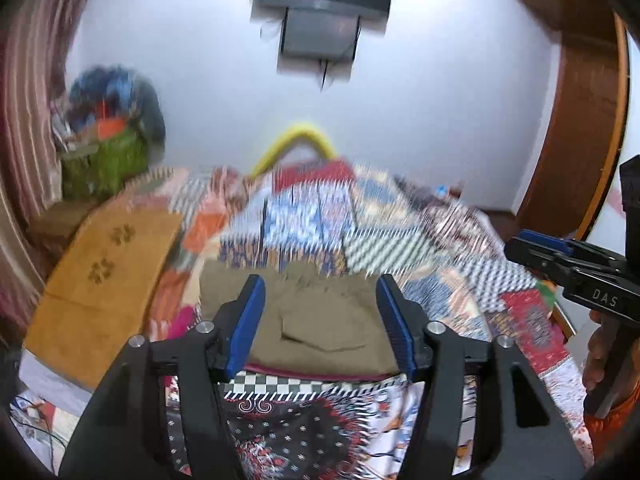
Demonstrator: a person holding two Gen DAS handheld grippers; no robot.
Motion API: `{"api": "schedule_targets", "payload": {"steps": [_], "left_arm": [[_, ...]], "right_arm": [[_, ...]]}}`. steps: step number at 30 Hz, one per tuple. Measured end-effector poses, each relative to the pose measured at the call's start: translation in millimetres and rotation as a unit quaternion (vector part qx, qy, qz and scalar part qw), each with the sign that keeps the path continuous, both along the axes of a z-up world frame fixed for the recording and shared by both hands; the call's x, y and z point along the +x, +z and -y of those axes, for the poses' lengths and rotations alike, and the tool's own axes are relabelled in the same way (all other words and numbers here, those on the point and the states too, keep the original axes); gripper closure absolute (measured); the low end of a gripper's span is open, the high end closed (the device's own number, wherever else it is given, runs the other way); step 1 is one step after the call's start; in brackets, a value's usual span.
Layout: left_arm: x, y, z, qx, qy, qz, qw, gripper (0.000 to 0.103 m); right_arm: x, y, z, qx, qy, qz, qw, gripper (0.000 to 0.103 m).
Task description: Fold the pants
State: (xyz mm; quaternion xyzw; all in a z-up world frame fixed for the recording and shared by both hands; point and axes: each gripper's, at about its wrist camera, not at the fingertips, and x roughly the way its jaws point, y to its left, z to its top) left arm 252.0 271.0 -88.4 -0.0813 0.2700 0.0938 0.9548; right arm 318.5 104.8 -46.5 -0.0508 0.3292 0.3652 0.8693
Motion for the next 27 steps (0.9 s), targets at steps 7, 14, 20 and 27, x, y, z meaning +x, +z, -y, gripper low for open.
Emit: {"api": "schedule_targets", "payload": {"steps": [7,14,20,27], "left_arm": [[-80.4,73.8,48.3,0.029,-0.005,0.083,0.9961,0.034],[-154.3,124.6,90.6,0.055,0.006,0.145,0.9879,0.021],[-210.0,141.5,123.4,0.065,0.024,0.181,0.9811,0.004],[-248.1,145.0,149.5,0.066,0.028,0.192,0.9788,0.0]], "right_arm": [[-70.4,79.8,34.1,0.065,0.005,0.079,0.995,0.058],[-144.0,128.1,71.0,0.097,0.002,0.143,0.985,0.046],[-180.9,138.0,96.3,0.123,0.003,0.15,0.981,0.036],[-201.7,137.4,109.9,0.131,-0.013,0.168,0.977,0.005]]}}
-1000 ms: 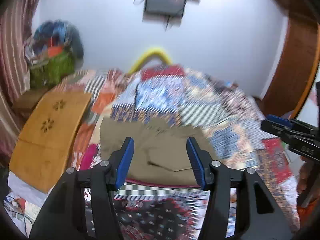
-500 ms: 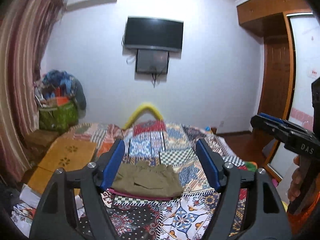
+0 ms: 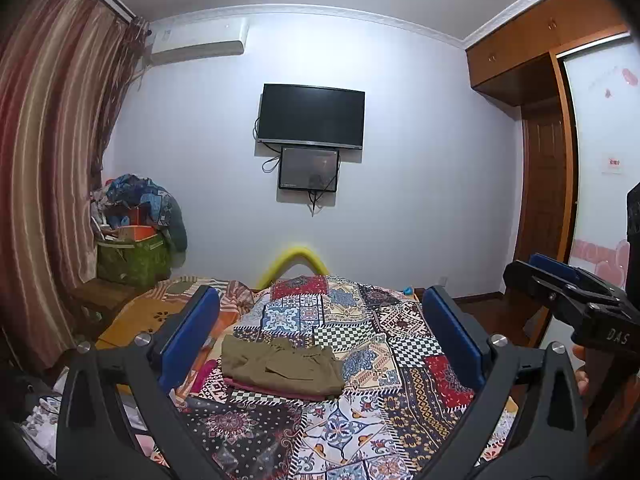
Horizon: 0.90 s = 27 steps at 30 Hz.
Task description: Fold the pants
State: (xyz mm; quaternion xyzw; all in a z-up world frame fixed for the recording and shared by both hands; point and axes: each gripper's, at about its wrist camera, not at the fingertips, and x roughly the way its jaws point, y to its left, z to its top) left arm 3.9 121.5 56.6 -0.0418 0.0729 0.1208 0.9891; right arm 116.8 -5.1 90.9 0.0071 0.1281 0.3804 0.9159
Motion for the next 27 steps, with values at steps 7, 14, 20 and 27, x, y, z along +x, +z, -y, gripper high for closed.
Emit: {"api": "schedule_targets", "payload": {"steps": [7,14,20,27], "left_arm": [[-14.2,-1.1,13.1,0.005,-0.002,0.0,1.0,0.0],[-16.0,-3.6,14.3,-0.002,-0.005,0.003,1.0,0.0],[-15.8,-5.1,14.3,-0.003,-0.005,0.002,1.0,0.0],[-14.1,-9.6,13.9,-0.003,-0.005,0.0,1.0,0.0]], "right_arm": [[-13.3,-0.9,3.9,-0.005,-0.011,0.011,1.0,0.0],[-19.8,-5.5,5.4,-0.012,-0.013,0.013,1.0,0.0],[-22.3,-6.6,7.5,-0.014,-0.016,0.011,1.0,0.0],[-21.8,-9.0,10.4,-0.011,-0.017,0.005,1.0,0.0]]}}
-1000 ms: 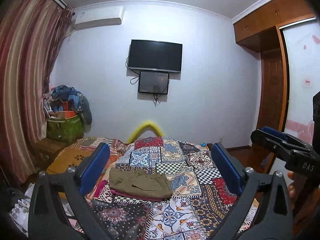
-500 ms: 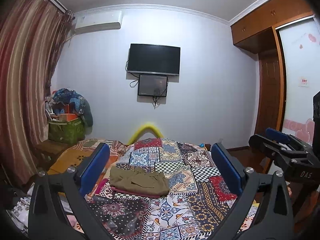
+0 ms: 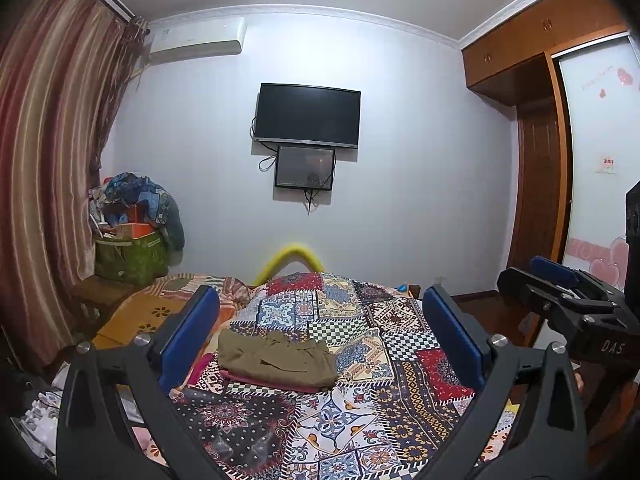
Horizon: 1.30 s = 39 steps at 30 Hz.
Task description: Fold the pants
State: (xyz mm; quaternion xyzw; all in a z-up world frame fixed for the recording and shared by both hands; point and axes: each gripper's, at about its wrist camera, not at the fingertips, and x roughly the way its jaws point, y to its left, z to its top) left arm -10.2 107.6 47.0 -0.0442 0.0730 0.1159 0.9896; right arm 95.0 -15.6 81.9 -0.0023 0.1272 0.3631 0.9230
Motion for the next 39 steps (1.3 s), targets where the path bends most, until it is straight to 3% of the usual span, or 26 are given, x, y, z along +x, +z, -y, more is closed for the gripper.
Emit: {"api": "schedule_targets", "payload": {"steps": [39], "left_arm": [[-1.6,-2.0,1.8,-0.004,-0.019,0.002,0.9998,0.0]], "right_arm": [[-5.3,6.6,4.8,0.006,-0.006,0.0,1.0,0.0]]}}
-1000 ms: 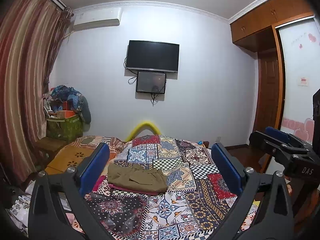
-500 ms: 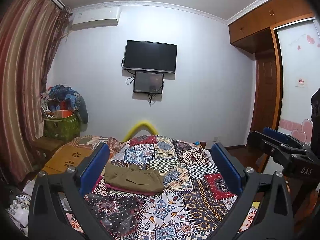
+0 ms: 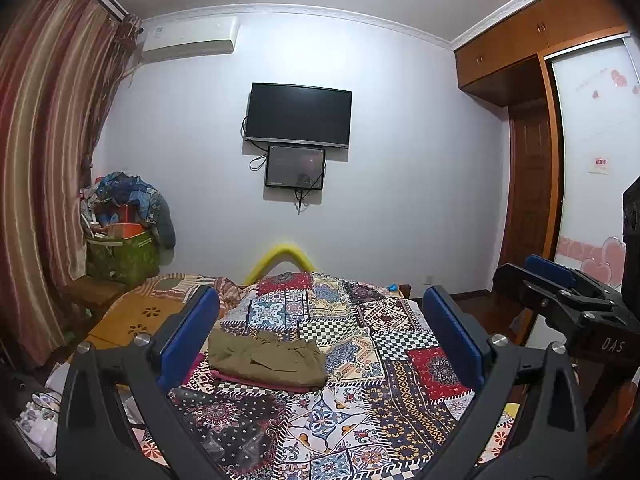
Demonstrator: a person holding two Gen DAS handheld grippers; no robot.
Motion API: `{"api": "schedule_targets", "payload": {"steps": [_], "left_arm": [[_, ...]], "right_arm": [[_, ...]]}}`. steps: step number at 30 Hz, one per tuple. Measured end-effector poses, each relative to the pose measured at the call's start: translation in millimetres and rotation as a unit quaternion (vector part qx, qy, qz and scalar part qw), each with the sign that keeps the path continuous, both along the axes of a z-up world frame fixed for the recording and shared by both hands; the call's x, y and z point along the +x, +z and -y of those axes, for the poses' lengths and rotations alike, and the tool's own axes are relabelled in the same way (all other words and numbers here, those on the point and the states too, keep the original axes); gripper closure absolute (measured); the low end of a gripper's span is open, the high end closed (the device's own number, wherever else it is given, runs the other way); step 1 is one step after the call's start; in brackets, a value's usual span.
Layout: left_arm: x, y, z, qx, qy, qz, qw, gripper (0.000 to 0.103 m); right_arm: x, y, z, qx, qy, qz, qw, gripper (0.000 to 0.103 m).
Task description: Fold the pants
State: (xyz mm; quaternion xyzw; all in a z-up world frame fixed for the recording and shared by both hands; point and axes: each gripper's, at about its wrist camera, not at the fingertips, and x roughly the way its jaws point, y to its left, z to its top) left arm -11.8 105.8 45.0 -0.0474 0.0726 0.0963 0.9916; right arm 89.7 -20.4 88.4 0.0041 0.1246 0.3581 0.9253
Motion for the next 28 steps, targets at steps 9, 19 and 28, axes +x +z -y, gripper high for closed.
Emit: {"api": "schedule_targets", "payload": {"steps": [9,19,28], "left_arm": [[-0.4,1.8,0.5,0.001,-0.005,-0.002,1.0,0.0],[0.0,3.3,-2.7,-0.005,-0.012,-0.005,0.9999,0.0],[0.6,0.8,-2.4,0.0,-0.014,-0.009,0.9999,0.0]], "right_arm": [[0.4,0.3,-0.1,0.001,0.001,-0.001,1.0,0.0],[-0.5,1.4,0.0,0.0,0.002,0.001,1.0,0.0],[2.3,-0.5,0.8,-0.001,0.002,-0.003,1.0,0.0]]}}
